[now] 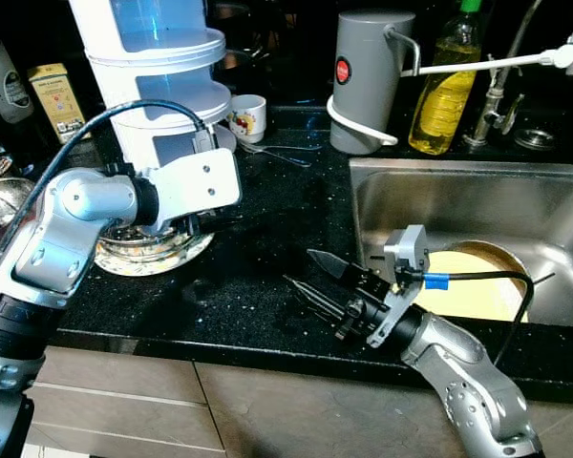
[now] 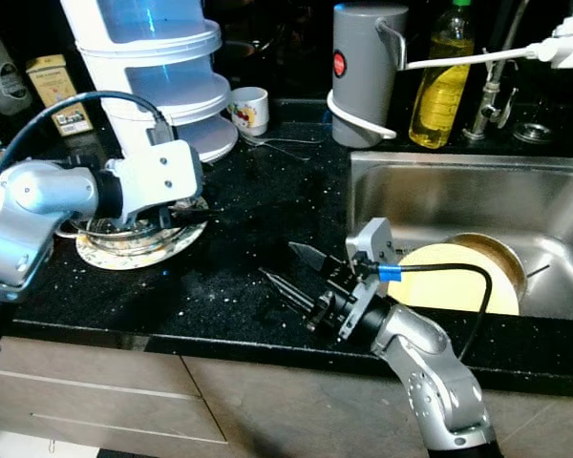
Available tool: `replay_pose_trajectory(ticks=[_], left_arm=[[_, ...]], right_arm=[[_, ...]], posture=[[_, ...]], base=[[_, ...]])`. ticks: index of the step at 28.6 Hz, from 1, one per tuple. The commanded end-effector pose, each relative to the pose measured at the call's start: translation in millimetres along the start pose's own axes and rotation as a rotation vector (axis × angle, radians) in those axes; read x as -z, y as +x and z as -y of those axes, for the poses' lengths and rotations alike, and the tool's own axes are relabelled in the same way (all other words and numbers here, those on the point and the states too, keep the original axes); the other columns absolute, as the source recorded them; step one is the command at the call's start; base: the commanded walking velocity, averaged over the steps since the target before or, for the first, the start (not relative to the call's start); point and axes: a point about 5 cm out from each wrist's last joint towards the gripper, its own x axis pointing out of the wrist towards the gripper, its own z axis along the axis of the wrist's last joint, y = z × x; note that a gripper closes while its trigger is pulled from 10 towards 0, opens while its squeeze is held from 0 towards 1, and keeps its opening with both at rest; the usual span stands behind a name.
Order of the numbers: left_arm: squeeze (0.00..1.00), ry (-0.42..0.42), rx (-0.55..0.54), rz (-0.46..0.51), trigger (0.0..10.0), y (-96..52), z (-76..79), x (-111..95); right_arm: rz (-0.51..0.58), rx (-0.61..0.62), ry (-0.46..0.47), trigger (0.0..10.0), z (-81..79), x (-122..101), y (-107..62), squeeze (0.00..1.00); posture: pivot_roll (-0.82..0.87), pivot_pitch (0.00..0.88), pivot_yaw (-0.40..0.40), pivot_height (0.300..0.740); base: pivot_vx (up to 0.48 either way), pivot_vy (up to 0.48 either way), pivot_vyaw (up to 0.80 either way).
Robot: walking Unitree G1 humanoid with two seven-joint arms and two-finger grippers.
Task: Kitchen organization
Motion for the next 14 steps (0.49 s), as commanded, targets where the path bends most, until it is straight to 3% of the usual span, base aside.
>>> replay_pose_trajectory(ticks=[1, 14], left_arm=[[0.00, -0.049, 0.050, 0.002, 10.0, 5.2, 10.1, 7], [0.00, -0.082, 0.098, -0.079, 10.0, 10.9, 20.5, 31]], right_arm=[[-0.012, -0.017, -0.004, 10.0, -3.9, 1, 0.3, 0.00], [-0.008, -0.009, -0.008, 10.0, -4.5, -1, -1.4, 0.00]], posture=[[-0.06, 0.000, 0.006, 0.740], [-0.08, 0.000, 0.013, 0.740]], base=[[0.000, 0.000, 0.00], [0.000, 0.000, 0.00]])
